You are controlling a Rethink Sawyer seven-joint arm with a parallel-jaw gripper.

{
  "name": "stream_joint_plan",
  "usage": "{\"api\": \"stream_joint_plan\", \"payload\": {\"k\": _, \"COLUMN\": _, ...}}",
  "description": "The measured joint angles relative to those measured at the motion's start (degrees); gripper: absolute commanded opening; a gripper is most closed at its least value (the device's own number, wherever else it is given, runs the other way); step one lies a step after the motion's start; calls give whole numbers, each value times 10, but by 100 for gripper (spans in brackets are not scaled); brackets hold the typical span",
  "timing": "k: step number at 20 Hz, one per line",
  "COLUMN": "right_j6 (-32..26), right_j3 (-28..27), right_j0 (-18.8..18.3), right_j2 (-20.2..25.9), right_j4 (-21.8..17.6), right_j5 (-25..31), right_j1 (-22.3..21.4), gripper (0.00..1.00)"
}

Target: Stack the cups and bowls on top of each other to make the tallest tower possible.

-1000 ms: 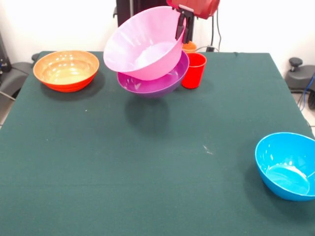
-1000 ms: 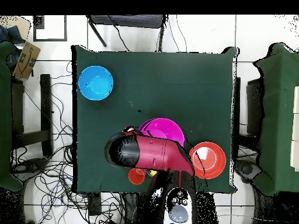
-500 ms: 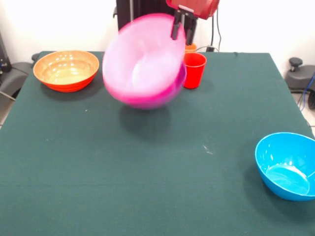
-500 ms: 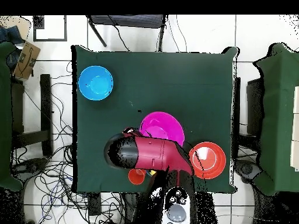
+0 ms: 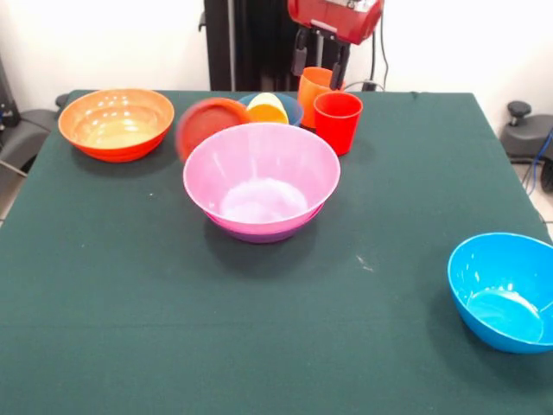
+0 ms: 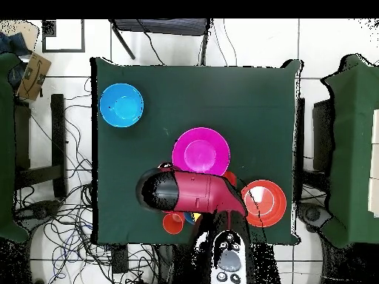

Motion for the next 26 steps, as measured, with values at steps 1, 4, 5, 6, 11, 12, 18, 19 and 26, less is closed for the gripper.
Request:
{"api": "stream_joint_plan", "payload": {"k": 1, "right_j6": 0, "right_j3": 0, "right_j0": -1, "right_j2": 0, "right_j4": 0, "right_j5": 0, "right_j1": 0, "gripper": 100}}
{"api": "stream_joint_plan", "payload": {"k": 4, "right_j6": 0, "right_j3": 0, "right_j0": -2, "right_j2": 1, "right_j4": 0, "right_j5": 0, "right_j1": -2, "gripper": 100}}
{"api": "stream_joint_plan", "payload": {"k": 5, "right_j6": 0, "right_j3": 0, "right_j0": -1, "right_j2": 1, "right_j4": 0, "right_j5": 0, "right_j1": -3, "gripper": 100}}
{"api": "stream_joint_plan", "payload": {"k": 6, "right_j6": 0, "right_j3": 0, "right_j0": -1, "right_j2": 1, "right_j4": 0, "right_j5": 0, "right_j1": -4, "gripper": 100}}
{"api": "stream_joint_plan", "payload": {"k": 11, "right_j6": 0, "right_j3": -4, "right_j0": 1, "right_j2": 1, "right_j4": 0, "right_j5": 0, "right_j1": -4, "gripper": 100}}
{"api": "stream_joint_plan", "payload": {"k": 12, "right_j6": 0, "right_j3": -6, "right_j0": 1, "right_j2": 1, "right_j4": 0, "right_j5": 0, "right_j1": -4, "gripper": 100}}
{"api": "stream_joint_plan", "payload": {"k": 18, "right_j6": 0, "right_j3": -14, "right_j0": 2, "right_j2": 1, "right_j4": 0, "right_j5": 0, "right_j1": -4, "gripper": 100}}
{"api": "stream_joint_plan", "payload": {"k": 19, "right_j6": 0, "right_j3": -15, "right_j0": 2, "right_j2": 1, "right_j4": 0, "right_j5": 0, "right_j1": -4, "gripper": 100}}
{"api": "stream_joint_plan", "payload": {"k": 26, "right_j6": 0, "right_j3": -18, "right_j0": 8, "right_j2": -4, "right_j4": -12, "right_j5": -3, "right_j1": -4, "gripper": 100}}
